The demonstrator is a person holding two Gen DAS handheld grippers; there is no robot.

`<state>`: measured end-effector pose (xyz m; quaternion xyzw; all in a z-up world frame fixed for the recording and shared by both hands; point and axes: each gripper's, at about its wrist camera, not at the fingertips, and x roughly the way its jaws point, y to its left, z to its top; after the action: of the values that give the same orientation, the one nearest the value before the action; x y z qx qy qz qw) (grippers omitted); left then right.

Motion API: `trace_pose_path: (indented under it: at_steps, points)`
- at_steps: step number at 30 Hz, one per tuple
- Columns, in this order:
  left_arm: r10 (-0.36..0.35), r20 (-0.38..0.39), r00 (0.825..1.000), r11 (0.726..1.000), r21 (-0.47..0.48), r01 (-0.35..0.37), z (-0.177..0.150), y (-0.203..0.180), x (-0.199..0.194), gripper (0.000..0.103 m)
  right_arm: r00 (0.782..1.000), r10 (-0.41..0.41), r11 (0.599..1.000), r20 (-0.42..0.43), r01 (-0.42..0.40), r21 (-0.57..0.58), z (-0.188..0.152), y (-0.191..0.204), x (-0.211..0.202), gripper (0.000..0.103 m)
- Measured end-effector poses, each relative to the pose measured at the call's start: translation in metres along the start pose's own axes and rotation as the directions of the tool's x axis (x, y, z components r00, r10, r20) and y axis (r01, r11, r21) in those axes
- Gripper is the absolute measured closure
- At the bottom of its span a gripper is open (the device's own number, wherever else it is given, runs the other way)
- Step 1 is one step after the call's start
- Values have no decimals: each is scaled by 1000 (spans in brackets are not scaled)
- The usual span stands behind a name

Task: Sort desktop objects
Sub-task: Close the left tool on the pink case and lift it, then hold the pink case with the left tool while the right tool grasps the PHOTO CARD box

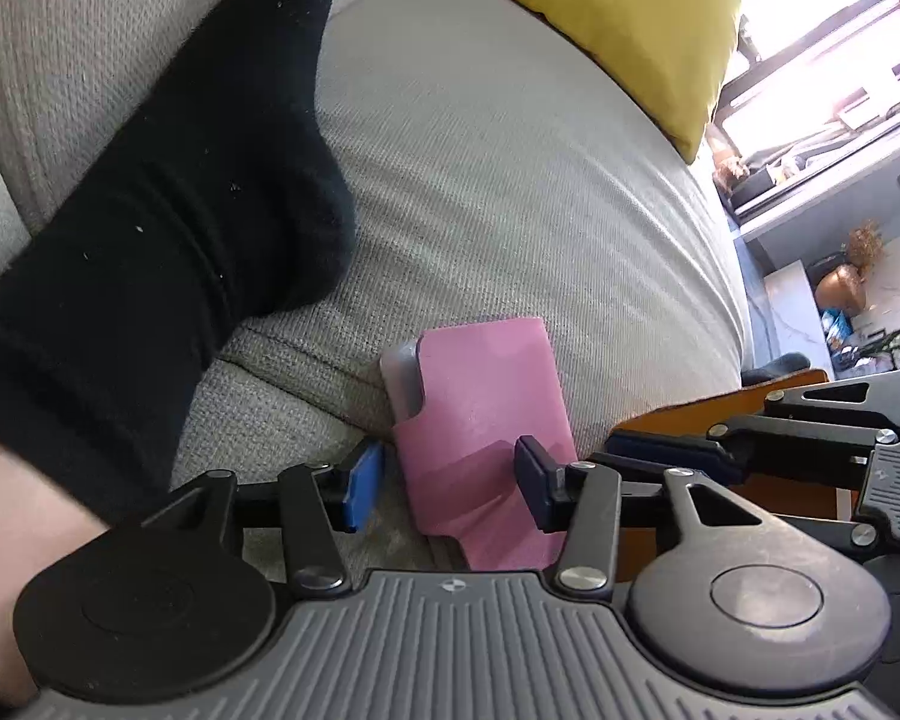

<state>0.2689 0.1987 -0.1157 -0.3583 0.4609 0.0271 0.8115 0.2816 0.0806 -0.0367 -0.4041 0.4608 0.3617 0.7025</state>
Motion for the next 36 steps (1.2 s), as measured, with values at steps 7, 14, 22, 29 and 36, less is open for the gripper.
trace_pose_path:
  at_steps: [7,14,22,29,36]
  points:
    - [-31,31,999,1000,0,31,-1,1,-5,62,1000,9,1000,7,-9,-13,-3,-1,4,96]
    - [-57,116,992,996,74,49,-13,-9,-40,82,995,99,995,25,-99,18,-8,-1,-13,89]
    - [61,200,978,980,172,-96,-40,-22,-111,85,974,223,956,27,-213,-202,-37,33,-52,77]
    - [70,246,967,980,166,-113,-85,-16,-165,85,970,231,854,-80,-242,-460,-67,91,-58,61]
    - [77,277,958,988,111,-112,-108,-3,-192,85,981,175,782,-81,-189,-594,-71,128,-49,50]
